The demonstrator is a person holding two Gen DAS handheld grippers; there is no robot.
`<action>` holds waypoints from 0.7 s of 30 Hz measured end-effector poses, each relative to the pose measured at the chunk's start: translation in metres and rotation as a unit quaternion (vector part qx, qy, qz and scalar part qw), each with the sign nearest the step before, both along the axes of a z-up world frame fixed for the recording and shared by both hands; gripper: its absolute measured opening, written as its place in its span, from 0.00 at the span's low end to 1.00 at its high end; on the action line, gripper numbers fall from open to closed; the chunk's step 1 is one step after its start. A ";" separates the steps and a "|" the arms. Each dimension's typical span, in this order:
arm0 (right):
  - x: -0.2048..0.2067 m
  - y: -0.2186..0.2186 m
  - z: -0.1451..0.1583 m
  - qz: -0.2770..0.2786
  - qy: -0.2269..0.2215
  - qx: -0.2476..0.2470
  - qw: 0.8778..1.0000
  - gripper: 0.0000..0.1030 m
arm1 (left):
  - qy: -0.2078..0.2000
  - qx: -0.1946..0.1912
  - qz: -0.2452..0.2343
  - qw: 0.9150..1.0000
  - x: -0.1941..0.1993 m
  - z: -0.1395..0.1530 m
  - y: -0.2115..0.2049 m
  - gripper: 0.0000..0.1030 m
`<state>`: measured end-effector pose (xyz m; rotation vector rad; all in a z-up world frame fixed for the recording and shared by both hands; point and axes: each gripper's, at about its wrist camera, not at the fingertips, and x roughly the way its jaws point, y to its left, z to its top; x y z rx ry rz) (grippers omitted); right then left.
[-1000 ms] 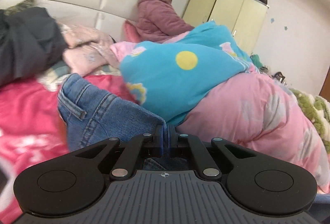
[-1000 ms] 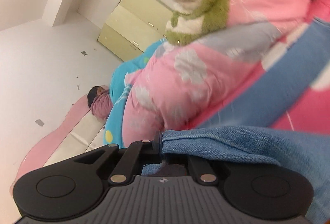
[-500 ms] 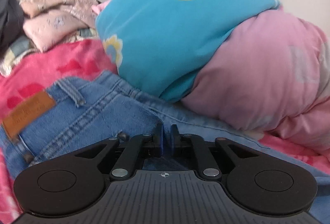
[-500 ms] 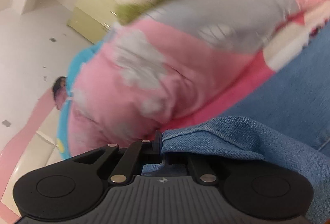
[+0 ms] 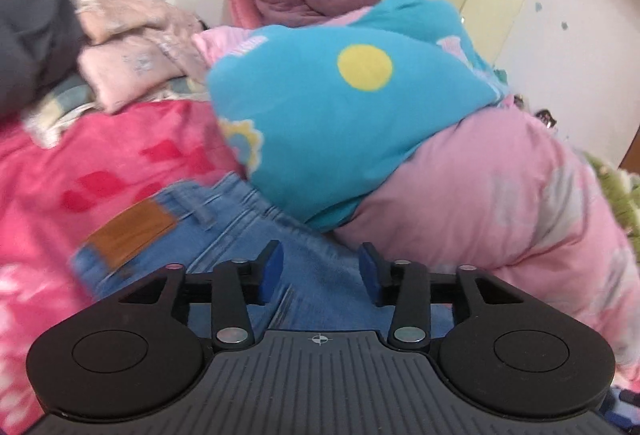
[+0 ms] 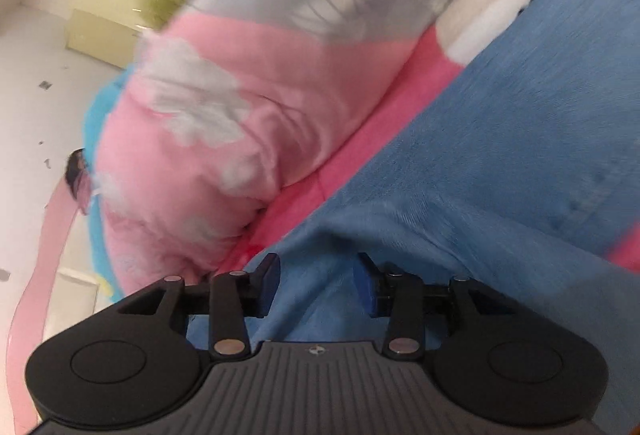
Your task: Fold clothes
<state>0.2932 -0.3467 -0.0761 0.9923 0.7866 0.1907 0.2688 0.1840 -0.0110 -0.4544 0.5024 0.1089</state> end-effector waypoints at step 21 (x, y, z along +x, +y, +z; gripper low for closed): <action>-0.037 0.017 -0.049 -0.096 0.034 0.044 0.994 0.47 | 0.016 -0.182 0.101 0.978 -0.016 -0.083 0.034 0.47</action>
